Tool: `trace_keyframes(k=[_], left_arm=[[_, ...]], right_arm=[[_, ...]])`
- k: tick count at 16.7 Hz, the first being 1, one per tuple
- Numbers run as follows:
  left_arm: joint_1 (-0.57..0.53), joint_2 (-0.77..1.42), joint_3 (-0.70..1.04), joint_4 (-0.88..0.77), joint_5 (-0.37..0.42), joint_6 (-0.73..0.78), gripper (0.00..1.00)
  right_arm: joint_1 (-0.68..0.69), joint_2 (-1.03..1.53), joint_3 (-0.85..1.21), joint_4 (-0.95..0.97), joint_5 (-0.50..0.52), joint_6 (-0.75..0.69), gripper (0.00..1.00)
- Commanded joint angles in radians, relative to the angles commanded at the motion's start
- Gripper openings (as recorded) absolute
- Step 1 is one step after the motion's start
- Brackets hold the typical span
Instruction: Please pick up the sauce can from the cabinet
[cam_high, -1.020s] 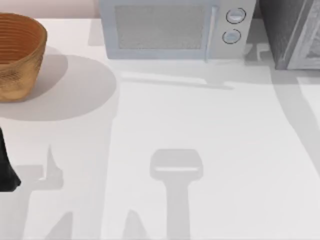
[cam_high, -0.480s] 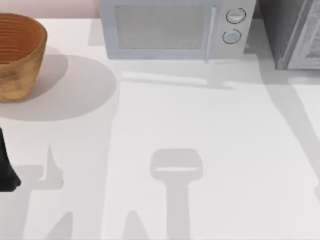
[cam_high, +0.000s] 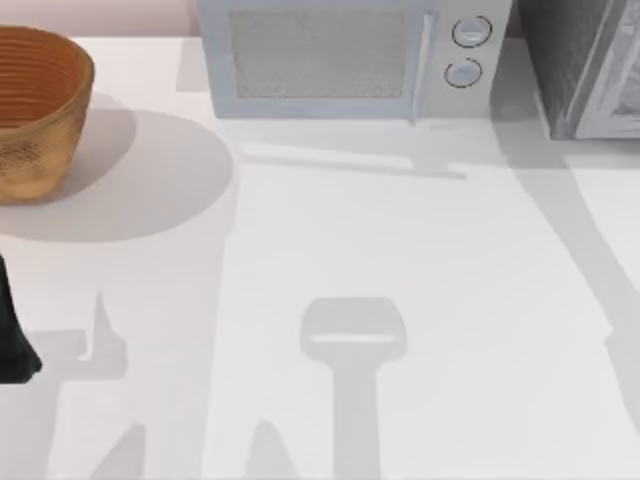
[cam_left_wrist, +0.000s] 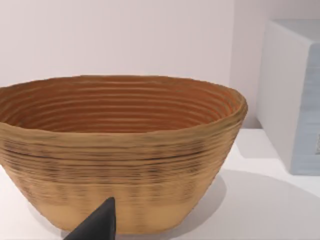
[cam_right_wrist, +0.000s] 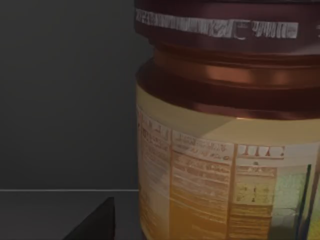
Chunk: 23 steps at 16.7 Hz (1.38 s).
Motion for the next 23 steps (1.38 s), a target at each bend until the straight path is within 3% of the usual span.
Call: trace_keyframes(k=[4,12,17,23], left_arm=[[0.000,0.000,0.000,0.000,0.000,0.000,1.00],[0.000,0.000,0.000,0.000,0.000,0.000,1.00],[0.000,0.000,0.000,0.000,0.000,0.000,1.00],[0.000,0.000,0.000,0.000,0.000,0.000,1.00]], right_arm=[[-0.009,0.028,0.033,-0.007,-0.007,0.000,1.00],[-0.047,0.244,0.306,-0.061,-0.043,-0.001,1.00],[-0.050,0.260,0.326,-0.065,-0.046,-0.001,1.00],[-0.050,0.260,0.326,-0.065,-0.046,-0.001,0.55]])
